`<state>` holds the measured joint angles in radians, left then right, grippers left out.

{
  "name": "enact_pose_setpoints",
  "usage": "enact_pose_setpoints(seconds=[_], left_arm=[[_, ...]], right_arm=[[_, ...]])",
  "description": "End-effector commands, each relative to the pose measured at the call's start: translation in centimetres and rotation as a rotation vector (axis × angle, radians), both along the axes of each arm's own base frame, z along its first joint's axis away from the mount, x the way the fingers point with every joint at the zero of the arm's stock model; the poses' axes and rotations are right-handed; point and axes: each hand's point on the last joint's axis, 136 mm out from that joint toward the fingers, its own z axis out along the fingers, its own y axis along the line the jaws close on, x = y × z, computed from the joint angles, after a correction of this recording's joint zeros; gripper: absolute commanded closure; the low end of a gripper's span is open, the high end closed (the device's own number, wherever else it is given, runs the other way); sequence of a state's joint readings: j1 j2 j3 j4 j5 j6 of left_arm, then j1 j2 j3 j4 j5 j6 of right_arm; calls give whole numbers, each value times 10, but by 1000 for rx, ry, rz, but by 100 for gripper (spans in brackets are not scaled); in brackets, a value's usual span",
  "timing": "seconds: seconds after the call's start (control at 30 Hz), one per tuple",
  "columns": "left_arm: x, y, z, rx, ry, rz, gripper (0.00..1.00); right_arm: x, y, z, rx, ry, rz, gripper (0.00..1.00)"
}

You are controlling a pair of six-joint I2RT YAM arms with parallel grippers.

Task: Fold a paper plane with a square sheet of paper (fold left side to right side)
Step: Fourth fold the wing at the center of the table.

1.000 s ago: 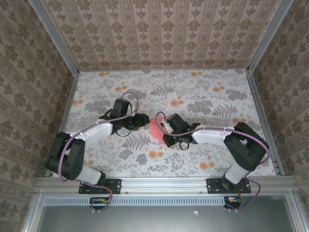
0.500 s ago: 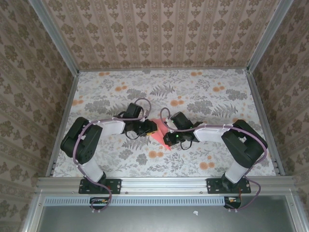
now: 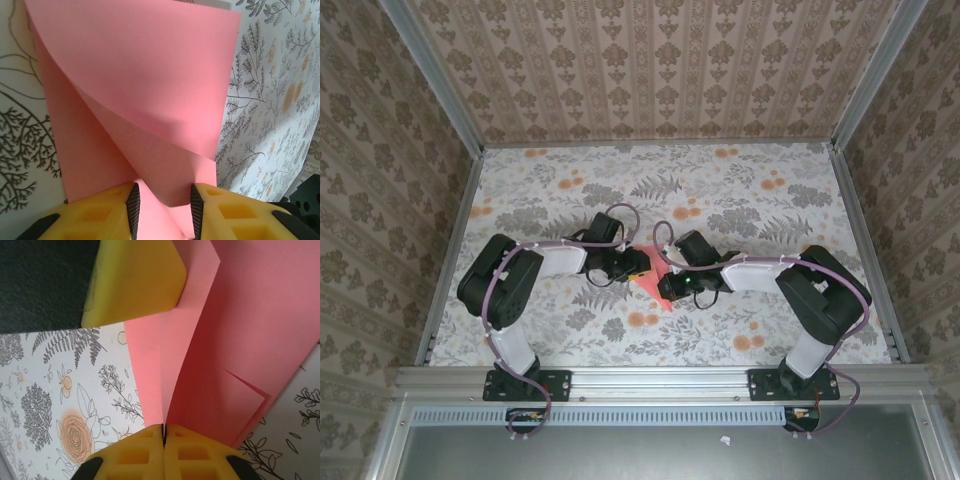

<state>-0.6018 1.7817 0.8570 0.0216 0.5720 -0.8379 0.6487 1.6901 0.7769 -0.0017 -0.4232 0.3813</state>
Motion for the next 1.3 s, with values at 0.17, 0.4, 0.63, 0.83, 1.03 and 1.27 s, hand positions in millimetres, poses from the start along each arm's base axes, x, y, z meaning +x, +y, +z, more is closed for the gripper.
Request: enact_pose_setpoints(seconds=[0.17, 0.4, 0.63, 0.83, 1.03, 1.27], left_arm=[[0, 6, -10, 66, 17, 6, 65], [2, 7, -6, 64, 2, 6, 65], [2, 4, -6, 62, 6, 0, 64], [2, 4, -6, 63, 4, 0, 64], [2, 4, -6, 68, 8, -1, 64], [2, 4, -5, 73, 8, -8, 63]], right_arm=[[11, -2, 36, 150, 12, -38, 70], [37, 0, 47, 286, 92, -117, 62], [53, 11, 32, 300, 181, -170, 64], [52, 11, 18, 275, 230, -181, 68], [50, 14, 14, 284, 255, -169, 76], [50, 8, 11, 251, 252, -175, 98]])
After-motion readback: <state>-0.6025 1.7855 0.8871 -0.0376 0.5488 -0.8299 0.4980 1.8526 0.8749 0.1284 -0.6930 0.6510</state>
